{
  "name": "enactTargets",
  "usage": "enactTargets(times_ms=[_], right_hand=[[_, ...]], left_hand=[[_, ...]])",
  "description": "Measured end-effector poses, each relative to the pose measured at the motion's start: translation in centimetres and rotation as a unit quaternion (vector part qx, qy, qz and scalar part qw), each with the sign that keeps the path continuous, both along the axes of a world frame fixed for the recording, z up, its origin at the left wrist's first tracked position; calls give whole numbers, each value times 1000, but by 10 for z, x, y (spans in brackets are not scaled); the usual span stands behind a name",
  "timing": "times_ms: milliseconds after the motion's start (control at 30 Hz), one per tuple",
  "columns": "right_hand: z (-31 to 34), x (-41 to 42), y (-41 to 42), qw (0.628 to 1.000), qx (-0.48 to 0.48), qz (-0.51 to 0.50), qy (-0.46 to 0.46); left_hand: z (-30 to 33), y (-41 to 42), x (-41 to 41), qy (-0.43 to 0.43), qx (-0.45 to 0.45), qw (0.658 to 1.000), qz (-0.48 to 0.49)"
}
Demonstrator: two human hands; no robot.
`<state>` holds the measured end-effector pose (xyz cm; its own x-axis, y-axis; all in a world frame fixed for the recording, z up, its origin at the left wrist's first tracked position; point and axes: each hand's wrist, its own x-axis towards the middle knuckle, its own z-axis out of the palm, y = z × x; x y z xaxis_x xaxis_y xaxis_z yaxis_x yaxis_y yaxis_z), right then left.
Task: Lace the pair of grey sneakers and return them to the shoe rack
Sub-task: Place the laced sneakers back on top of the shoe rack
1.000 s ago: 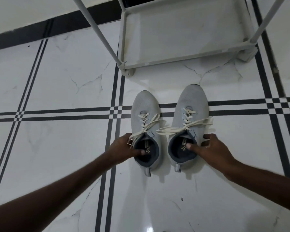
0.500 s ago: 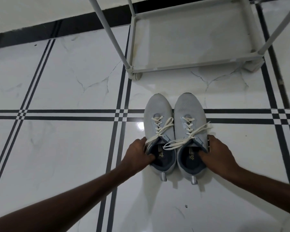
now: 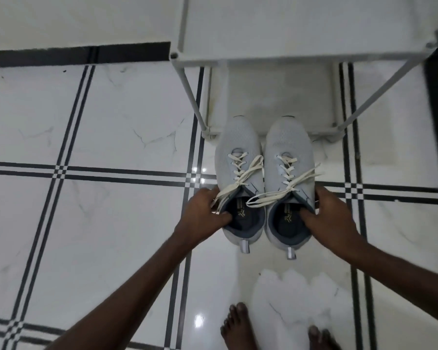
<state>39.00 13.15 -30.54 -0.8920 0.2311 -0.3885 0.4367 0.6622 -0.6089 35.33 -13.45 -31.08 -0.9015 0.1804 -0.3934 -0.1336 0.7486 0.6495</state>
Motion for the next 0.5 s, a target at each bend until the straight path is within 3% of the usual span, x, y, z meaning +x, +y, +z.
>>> enactTargets(times_ms=[267, 500], right_hand=[[207, -13, -10, 997, -9, -21, 73], [348, -53, -14, 991, 7, -60, 123]], left_hand=[[208, -11, -17, 19, 35, 999, 5], [350, -9, -60, 48, 39, 998, 3]])
